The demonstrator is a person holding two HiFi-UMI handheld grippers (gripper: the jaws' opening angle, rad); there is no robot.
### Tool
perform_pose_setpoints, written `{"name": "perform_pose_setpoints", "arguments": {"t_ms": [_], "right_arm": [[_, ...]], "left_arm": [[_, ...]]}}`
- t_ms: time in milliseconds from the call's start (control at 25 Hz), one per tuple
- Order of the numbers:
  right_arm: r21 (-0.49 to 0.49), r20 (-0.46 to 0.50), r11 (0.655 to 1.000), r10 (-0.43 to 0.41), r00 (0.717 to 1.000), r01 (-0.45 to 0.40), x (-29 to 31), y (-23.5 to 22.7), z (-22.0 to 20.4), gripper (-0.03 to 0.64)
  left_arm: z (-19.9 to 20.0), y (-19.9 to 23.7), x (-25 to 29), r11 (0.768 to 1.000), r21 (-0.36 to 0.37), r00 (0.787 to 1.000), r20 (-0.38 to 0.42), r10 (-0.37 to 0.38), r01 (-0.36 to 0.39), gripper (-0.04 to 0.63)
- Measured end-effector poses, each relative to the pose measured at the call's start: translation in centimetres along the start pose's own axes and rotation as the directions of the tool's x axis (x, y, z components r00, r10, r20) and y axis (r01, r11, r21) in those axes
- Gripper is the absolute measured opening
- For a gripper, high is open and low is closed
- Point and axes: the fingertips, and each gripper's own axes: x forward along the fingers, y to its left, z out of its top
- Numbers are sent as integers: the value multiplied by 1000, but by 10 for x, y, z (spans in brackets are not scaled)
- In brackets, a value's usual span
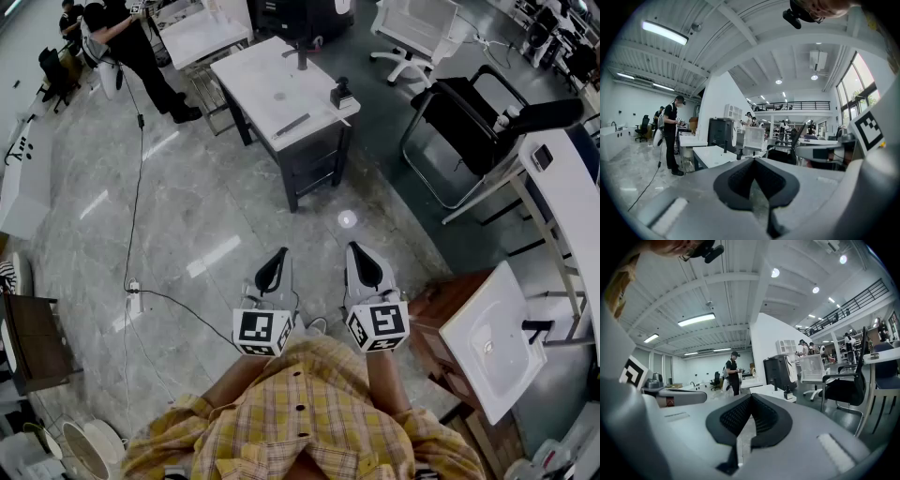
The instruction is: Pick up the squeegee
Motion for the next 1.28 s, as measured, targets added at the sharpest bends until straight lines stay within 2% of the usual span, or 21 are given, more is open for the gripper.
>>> {"name": "perform_pose_setpoints", "arguments": {"t_ms": [240, 440, 640, 920, 1280], "right_arm": [[-12, 0, 1000, 15, 1000, -15, -6, -2, 4, -12], [-3, 34, 997, 76, 997, -76, -9, 2, 7, -9], [30, 30, 995, 97, 995, -98, 3, -7, 2, -8], [2, 13, 995, 96, 995, -96, 52, -35, 14, -8], [3, -3, 998, 64, 998, -64, 147, -84, 46, -8]], "left_arm": [[-1, -9, -2, 1000, 2, 1000, -7, 2, -2, 0], [0, -20, 4, 999, 10, 999, 8, -46, 46, 0], [-4, -19, 22, 998, -7, 998, 11, -58, 59, 2], [6, 4, 80, 998, -19, 998, 16, -55, 55, 2], [44, 46, 182, 998, -23, 998, 13, -62, 62, 2]]}}
